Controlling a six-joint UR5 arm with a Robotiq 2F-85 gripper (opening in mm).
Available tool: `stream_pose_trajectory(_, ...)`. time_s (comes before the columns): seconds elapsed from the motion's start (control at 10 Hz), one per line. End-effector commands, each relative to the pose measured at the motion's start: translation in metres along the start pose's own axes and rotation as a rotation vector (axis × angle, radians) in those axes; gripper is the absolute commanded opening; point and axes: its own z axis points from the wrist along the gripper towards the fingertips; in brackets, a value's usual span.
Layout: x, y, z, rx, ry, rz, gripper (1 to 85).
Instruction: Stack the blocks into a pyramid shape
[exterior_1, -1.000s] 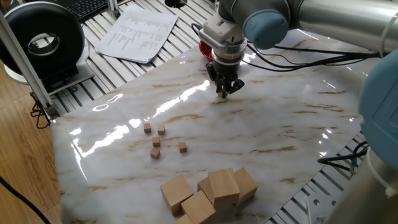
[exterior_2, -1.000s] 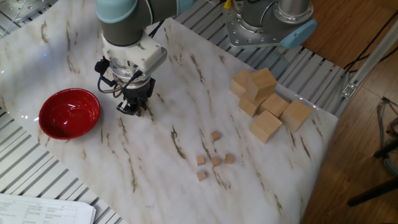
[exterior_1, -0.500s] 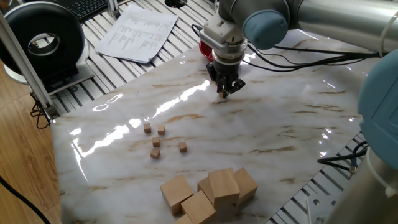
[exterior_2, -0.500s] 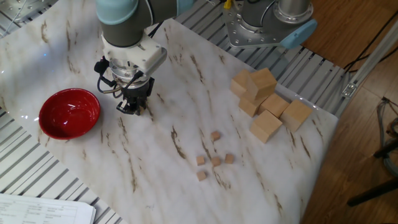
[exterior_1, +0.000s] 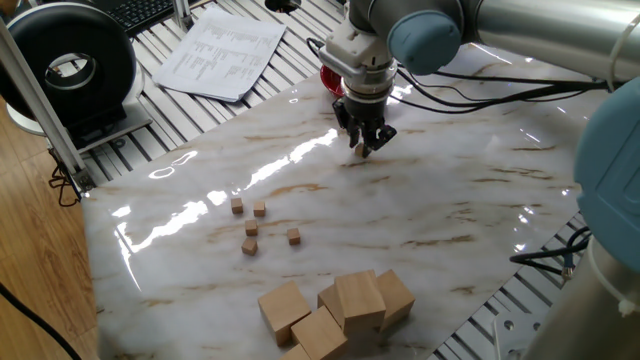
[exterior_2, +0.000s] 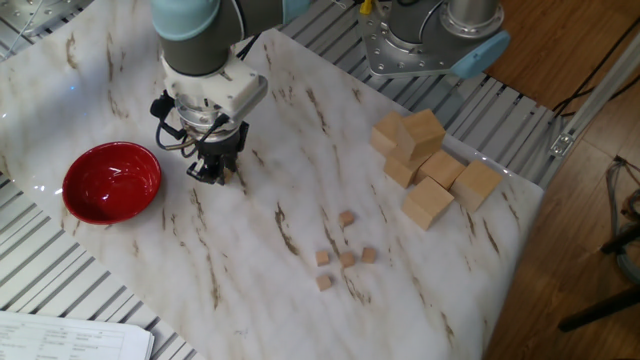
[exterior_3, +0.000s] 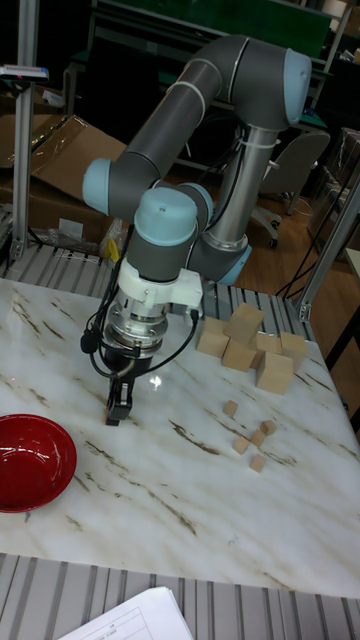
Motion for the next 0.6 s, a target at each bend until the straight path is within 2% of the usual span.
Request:
stream_pose_trajectory(0.0,-0.0088,-0.001,-0.0025,0.004,-0.05,0.026,52.0)
stream_pose_trajectory(0.3,-0.003,-0.0001,-0.0064,-0.009,-0.022,0.021,59.7)
stream_pose_trajectory(0.5,-0.0019,0.0006,-0.009,-0.018,-0.007,0.054,61.3)
